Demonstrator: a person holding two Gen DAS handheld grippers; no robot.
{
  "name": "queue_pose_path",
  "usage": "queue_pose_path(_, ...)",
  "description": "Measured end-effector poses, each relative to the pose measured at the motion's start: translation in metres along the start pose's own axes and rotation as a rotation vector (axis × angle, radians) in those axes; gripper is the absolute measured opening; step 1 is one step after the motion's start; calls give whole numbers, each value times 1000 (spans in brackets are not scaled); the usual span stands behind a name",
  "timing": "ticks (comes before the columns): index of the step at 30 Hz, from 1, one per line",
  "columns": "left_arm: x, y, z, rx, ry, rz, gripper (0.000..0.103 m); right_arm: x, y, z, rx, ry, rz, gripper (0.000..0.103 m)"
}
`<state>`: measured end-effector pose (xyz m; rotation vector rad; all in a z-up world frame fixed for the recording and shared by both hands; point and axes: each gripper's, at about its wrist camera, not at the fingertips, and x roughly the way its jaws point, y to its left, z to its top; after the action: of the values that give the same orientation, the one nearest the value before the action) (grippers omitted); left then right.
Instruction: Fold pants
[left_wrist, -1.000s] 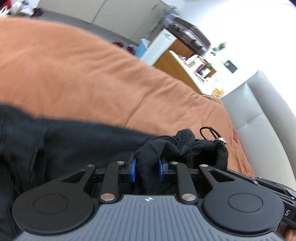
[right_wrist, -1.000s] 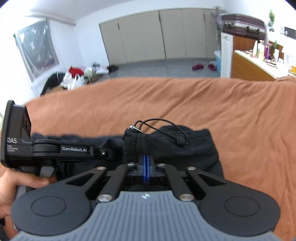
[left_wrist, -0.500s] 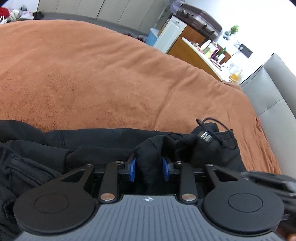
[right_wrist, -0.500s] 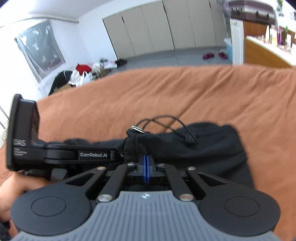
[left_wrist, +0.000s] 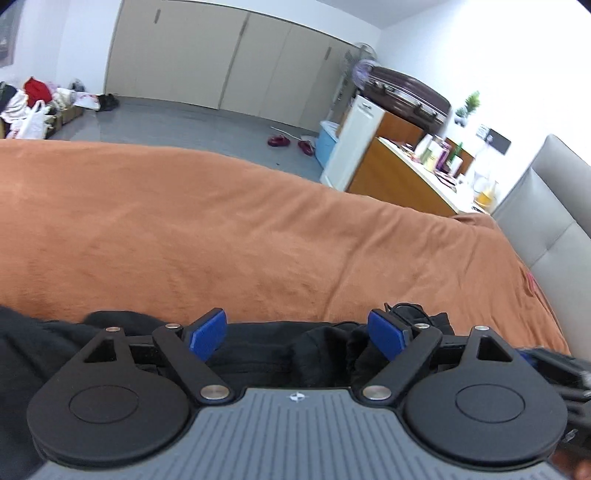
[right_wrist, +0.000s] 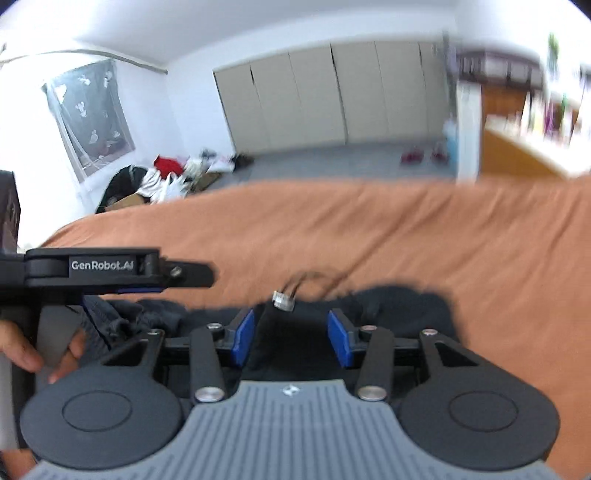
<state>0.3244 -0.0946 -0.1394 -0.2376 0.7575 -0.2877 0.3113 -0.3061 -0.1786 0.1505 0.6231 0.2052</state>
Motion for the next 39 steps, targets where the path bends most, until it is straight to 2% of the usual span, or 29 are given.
queue_pose_path(2, -10, 5, -3, -20, -7, 18, 102, -13, 5, 3, -7, 33, -19, 30)
queue_pose_path(4, -12, 9, -7, -31, 1, 24, 102, -12, 9, -2, 4, 93, 25, 9)
queue_pose_path(6, -9, 11, -13, -42, 23, 26, 102, -3, 18, -18, -37, 132, 2, 6)
queue_pose_path(7, -5, 11, -17, -46, 34, 25, 102, 5, 22, -25, -56, 156, -20, 1)
queue_pose_path(10, 5, 6, -25, -35, 65, 9, 102, 33, 26, -48, -43, 238, -7, 0)
queue_pose_path(13, 15, -4, -30, -1, 86, -1, 102, 59, 20, -73, 43, 308, -17, 0)
queue_pose_path(16, 24, -11, -34, 22, 110, -5, 102, 65, 14, -90, 94, 284, -15, 0)
queue_pose_path(20, 24, -22, -37, 34, 127, -3, 102, 47, 0, -87, 164, 257, 24, 0)
queue_pose_path(24, 12, -40, -37, 36, 105, -23, 102, 9, -20, -76, 209, 221, -4, 8)
queue_pose_path(26, 8, -53, -40, 56, 109, -35, 102, -15, -35, -72, 214, 195, -32, 28)
queue_pose_path(27, 7, -60, -42, 67, 110, -42, 102, -23, -43, -71, 220, 188, -56, 46)
queue_pose_path(28, 6, -66, -44, 76, 113, -48, 102, -31, -49, -67, 228, 182, -80, 53)
queue_pose_path(32, 10, -90, -56, 113, 137, -64, 102, -62, -78, -69, 248, 195, -104, 57)
queue_pose_path(34, 16, -101, -65, 143, 159, -60, 102, -72, -88, -72, 268, 193, -130, 73)
queue_pose_path(39, 32, -112, -82, 146, 211, -53, 102, -81, -119, -88, 352, 208, -112, 73)
